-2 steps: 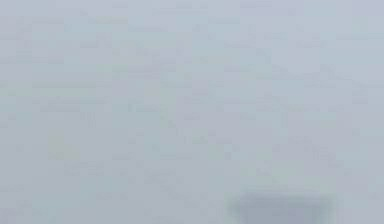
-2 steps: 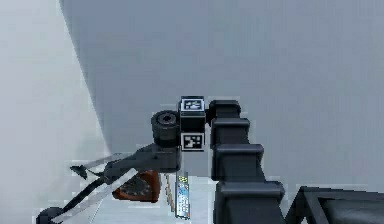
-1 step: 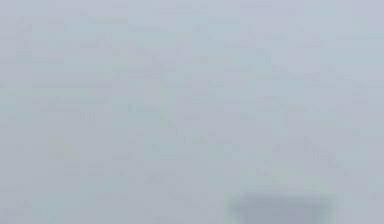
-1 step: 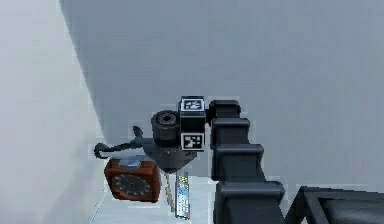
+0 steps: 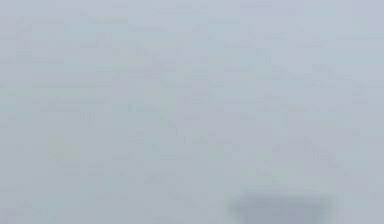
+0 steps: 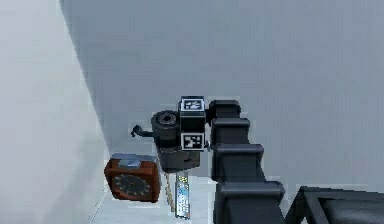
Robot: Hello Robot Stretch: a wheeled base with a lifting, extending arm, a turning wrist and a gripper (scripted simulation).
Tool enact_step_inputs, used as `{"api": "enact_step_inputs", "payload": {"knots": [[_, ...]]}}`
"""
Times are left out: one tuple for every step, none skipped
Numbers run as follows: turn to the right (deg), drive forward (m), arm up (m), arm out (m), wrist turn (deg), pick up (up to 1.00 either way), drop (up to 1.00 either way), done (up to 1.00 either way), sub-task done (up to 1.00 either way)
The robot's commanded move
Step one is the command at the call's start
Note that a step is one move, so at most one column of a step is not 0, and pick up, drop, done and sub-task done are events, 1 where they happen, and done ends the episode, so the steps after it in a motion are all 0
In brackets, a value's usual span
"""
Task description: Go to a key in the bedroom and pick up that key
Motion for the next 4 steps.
{"api": "enact_step_inputs", "payload": {"knots": [[0.0,0.00,-0.30,0.00,0.0,0.00,0.00,0.00,0.00],[0.0,0.00,0.00,0.00,0.0,1.00,0.00,0.00,0.00],[0.0,0.00,0.10,0.00,0.0,0.00,0.00,0.00,0.00],[0.0,0.00,0.00,0.00,0.0,0.00,0.00,1.00,0.00]]}}
